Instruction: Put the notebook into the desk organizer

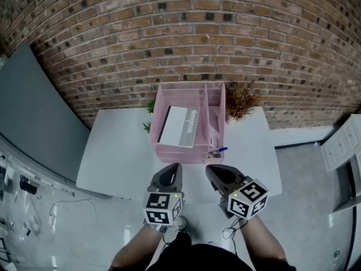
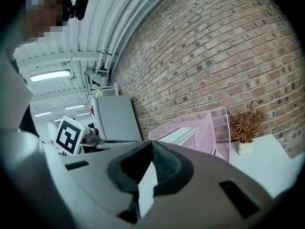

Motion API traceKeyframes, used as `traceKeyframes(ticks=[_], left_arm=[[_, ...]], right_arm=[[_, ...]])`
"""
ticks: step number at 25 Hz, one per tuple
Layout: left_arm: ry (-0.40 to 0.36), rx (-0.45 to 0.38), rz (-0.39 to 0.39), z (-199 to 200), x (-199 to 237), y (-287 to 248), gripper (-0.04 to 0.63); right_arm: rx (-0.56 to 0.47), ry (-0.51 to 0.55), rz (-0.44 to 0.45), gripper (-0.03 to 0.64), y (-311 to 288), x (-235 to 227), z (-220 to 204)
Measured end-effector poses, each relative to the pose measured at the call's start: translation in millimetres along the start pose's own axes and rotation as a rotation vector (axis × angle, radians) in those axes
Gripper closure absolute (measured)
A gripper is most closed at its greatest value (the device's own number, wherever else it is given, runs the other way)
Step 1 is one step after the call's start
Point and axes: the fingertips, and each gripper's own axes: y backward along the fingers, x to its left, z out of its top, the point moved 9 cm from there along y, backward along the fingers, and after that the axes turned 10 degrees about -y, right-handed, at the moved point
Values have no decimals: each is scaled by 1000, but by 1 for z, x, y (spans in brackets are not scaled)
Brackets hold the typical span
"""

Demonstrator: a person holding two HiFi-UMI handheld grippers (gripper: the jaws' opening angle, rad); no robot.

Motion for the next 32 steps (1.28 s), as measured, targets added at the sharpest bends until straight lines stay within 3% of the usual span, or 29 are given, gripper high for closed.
traceKeyframes(ticks=[8, 16, 27, 32], left_arm=[[12, -37, 78, 4, -86, 74, 589], [14, 7, 151, -12, -134, 147, 589], [66, 19, 193, -33, -126, 220, 589], [89, -6, 155, -46, -104, 254, 589]], right_arm=[[12, 45, 108, 614, 81, 23, -14], [49, 27, 206, 614, 120, 57, -47], [79, 4, 291, 614, 105, 117, -81], [79, 11, 269, 614, 94, 157, -97]])
